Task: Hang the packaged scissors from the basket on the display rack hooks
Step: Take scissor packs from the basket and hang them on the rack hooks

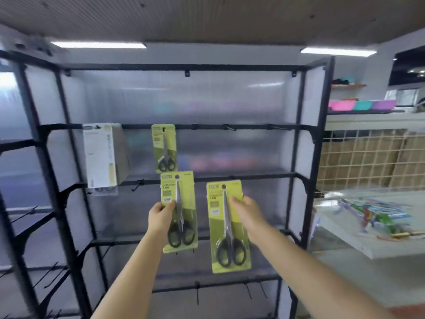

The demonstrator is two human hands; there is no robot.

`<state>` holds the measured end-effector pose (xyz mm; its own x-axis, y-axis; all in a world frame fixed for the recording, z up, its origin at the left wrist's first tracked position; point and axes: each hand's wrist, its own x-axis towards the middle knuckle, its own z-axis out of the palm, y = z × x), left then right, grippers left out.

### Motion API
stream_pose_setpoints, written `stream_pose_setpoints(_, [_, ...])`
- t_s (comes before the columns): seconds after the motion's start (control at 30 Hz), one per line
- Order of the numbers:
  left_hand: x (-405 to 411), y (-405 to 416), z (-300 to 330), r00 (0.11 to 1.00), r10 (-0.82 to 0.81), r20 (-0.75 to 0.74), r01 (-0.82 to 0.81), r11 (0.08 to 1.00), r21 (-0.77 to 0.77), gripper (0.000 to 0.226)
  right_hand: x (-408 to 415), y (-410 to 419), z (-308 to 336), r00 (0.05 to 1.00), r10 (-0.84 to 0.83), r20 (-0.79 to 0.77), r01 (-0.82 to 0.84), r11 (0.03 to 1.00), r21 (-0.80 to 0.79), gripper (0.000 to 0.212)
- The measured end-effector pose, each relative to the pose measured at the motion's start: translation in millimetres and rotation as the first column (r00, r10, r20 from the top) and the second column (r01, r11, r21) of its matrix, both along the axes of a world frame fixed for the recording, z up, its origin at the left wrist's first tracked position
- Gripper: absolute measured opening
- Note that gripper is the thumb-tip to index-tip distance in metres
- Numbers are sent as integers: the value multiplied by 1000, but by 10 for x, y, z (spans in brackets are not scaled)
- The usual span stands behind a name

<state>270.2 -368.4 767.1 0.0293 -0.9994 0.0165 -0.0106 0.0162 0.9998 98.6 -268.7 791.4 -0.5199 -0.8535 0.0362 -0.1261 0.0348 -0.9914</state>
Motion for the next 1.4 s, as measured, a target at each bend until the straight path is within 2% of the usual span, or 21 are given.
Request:
stream_pose_setpoints(0.13, [244, -170, -186, 999, 46, -7, -45, 998, 38, 21, 343, -293, -153, 998, 65, -24, -63, 993, 100, 30])
stream_pose_setpoints(0.23, [407, -368, -237, 998, 67, -5, -67, 996, 57, 23, 520, -542, -154, 995, 98, -27, -95, 991, 99, 28])
stream_pose_setpoints(0.37, [594, -690, -162, 997, 73, -29, -72, 997, 29, 21, 687, -909, 92, 995, 86, -54, -82, 994, 78, 41])
stream_pose_setpoints(0.43, [679, -830, -71, 997, 74, -35, -74, 997, -7, 20, 754, -1124, 243, 994, 85, -67, -83, 996, 29, 40])
stream_pose_setpoints(0.53, [799, -1009, 91, 997, 77, -25, -78, 995, -56, 20, 847, -1453, 444, 992, 71, -101, -80, 993, -81, 25])
stream_pose_setpoints(0.7, [937, -1255, 350, 997, 74, -24, -76, 992, -105, 33, 957, -1847, 854, 989, -8, -148, -22, 979, -201, 33])
stream_pose_setpoints(0.83, [991, -1424, 483, 998, 58, -36, -62, 987, -148, 34, 965, -1995, 1069, 991, -10, -131, -25, 966, -257, 28])
stream_pose_setpoints(1.13, [997, -1733, 492, 1000, -7, -26, 3, 988, -153, 20, 1000, -2245, 1058, 996, -22, -90, 1, 976, -217, 33])
stream_pose_setpoints(1.27, [957, -1862, 482, 1000, -22, -19, 19, 989, -143, 20, 976, -2364, 1039, 994, -42, -101, 21, 980, -198, 32])
stream_pose_setpoints(1.4, [909, -1951, 468, 998, -48, -37, 42, 988, -149, 19, 970, -2489, 1027, 991, -74, -113, 51, 980, -191, 40])
